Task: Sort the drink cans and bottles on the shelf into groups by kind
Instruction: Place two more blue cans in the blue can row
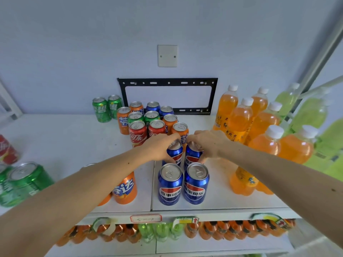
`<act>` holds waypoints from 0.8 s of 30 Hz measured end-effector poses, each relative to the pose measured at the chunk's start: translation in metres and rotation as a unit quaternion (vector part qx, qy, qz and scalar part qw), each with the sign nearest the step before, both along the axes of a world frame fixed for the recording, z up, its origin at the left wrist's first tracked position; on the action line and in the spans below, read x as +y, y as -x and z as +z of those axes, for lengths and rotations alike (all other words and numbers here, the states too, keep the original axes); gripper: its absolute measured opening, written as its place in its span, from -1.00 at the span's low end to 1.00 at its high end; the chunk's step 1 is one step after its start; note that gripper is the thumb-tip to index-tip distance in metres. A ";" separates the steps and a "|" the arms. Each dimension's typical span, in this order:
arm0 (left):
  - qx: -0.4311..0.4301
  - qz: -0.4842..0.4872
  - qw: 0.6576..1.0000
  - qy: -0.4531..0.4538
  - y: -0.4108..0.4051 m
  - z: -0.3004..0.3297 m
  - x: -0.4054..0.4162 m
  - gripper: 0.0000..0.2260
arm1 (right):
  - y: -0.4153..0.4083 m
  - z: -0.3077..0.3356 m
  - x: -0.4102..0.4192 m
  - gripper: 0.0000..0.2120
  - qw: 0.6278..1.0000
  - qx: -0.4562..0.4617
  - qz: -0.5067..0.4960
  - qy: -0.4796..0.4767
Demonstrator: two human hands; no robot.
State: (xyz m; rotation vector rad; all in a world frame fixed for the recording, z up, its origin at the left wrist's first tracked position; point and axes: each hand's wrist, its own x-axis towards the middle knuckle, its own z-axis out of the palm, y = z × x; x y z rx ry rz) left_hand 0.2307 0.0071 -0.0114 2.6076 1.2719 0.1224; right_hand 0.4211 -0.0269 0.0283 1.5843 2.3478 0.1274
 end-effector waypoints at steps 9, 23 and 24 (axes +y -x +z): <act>-0.028 0.011 0.999 0.035 0.005 -0.006 -0.005 -0.32 | 0.002 0.000 0.000 -0.18 0.998 0.039 -0.044 0.025; -0.114 0.228 0.959 -0.122 0.060 0.014 0.055 -0.33 | 0.029 0.000 0.063 -0.19 0.908 0.343 -0.236 0.042; -0.104 0.252 0.957 -0.099 0.065 0.012 0.058 -0.28 | 0.031 -0.004 0.071 -0.17 0.905 0.347 -0.243 0.050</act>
